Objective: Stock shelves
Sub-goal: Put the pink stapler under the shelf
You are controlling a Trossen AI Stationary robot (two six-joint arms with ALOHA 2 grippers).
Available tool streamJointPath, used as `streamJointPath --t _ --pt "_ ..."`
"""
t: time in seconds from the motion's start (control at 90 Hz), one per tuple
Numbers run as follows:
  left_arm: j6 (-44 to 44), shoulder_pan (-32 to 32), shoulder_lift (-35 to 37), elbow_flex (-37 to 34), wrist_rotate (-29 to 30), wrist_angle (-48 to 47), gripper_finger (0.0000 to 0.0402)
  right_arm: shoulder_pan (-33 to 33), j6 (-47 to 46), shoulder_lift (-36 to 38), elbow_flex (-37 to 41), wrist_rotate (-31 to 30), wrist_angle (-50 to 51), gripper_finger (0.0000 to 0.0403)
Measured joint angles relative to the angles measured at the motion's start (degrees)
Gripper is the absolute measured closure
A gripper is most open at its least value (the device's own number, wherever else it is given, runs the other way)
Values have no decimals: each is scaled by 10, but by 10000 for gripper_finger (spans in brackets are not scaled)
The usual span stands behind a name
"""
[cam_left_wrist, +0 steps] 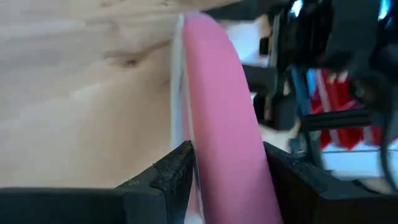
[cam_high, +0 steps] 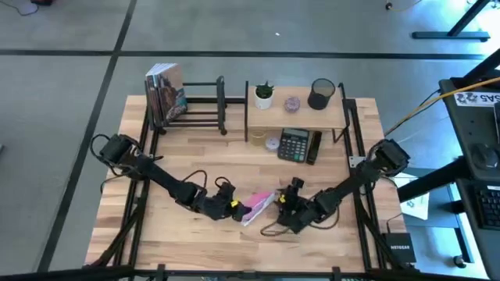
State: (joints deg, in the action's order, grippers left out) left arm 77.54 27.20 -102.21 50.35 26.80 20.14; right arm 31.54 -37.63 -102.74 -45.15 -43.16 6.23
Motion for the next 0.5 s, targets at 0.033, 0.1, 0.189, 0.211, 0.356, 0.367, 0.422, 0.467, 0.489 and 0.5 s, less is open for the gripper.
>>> streamJointPath --t 0.033,0.1,0.189,0.211,0.356,0.367,0.422,0.467,0.489,0.5 --pt "-14 1 0 0 0 0 238 -7 2 0 0 0 2 205" --pt "-31 2 0 0 -1 1 223 -15 6 0 0 4 4 205" --pt "-41 3 0 0 -6 -6 192 -17 9 0 0 4 8 205" --pt "-41 3 0 0 -6 -10 183 -16 10 0 0 3 10 205" --pt "-41 -1 1 0 -11 -30 136 3 5 5 0 1 30 205" --pt "-41 -1 1 0 -13 -30 134 5 3 7 0 1 32 205" --pt "-41 -3 1 0 -27 -30 128 21 -8 19 0 7 38 205" --pt "-45 -5 4 0 -47 -33 126 33 -11 30 0 23 40 205" --pt "-48 -5 5 0 -57 -34 126 39 -11 34 -1 37 38 205" --pt "-49 -5 5 0 -63 -33 126 42 -11 35 -1 45 36 205"
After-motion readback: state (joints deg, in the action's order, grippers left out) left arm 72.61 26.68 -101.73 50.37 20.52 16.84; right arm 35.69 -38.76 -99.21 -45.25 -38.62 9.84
